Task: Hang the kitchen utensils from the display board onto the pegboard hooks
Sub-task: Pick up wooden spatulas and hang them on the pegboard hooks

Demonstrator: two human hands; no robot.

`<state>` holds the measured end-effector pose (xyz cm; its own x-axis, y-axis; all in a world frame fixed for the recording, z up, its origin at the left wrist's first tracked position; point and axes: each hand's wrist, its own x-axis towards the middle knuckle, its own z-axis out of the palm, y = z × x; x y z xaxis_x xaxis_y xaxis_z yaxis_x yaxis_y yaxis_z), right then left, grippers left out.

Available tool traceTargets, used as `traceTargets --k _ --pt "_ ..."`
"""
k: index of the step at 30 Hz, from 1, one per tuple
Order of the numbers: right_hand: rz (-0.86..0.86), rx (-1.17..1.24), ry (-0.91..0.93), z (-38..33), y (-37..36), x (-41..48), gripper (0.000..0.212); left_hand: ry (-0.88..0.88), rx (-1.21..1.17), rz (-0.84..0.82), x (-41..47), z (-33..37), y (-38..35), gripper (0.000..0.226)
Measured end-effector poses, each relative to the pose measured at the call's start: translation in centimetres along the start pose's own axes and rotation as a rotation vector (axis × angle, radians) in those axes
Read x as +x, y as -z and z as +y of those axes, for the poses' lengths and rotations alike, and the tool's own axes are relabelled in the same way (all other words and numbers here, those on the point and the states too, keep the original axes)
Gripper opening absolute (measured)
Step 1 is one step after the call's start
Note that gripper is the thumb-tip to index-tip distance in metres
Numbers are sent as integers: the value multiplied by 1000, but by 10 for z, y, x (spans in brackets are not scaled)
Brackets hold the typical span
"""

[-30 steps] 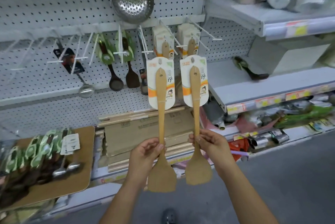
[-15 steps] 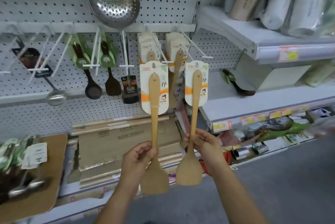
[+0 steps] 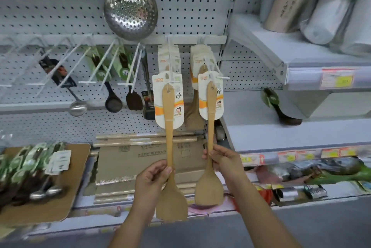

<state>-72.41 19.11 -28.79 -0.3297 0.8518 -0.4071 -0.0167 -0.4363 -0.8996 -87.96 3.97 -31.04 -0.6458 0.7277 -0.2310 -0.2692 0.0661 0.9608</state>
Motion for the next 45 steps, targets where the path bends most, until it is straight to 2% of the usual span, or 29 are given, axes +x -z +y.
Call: traceTargets --k 9,13,15,18,20,22,25,28,29,33,38,45 --pt "-93 -71 -16 -46 -18 80 18 -18 17 138 -13 -14 -23 21" --pt "-70 -228 -59 -50 -23 113 12 2 20 165 -18 -21 -32 21" --pt "-56 -354 -51 -45 -16 125 28 4 10 160 -22 -20 -36 21" --pt "-19 -437 48 -49 -5 122 27 -14 47 104 -23 -21 -37 18" --pt "1 -407 91 -56 0 109 21 -1 51 86 -23 -26 -35 17" --pt "-73 -246 97 -63 -2 90 15 11 50 76 -23 -31 -33 20" --pt "-262 9 74 -74 -19 49 36 10 37 42 -25 -35 -30 20" --pt "-251 8 81 -78 -39 14 51 3 39 6 -25 -36 -27 19" --pt "-248 -19 113 -78 -43 6 48 2 42 1 -25 -36 -26 19" --pt "-286 -148 271 -83 -52 -14 14 -5 46 -6 -24 -36 -22 18" --pt "-290 -163 299 -85 -61 -23 17 -3 24 -18 -26 -34 -16 18" --pt "-282 -176 338 -81 -78 -21 11 22 -20 5 -26 -29 -8 14"
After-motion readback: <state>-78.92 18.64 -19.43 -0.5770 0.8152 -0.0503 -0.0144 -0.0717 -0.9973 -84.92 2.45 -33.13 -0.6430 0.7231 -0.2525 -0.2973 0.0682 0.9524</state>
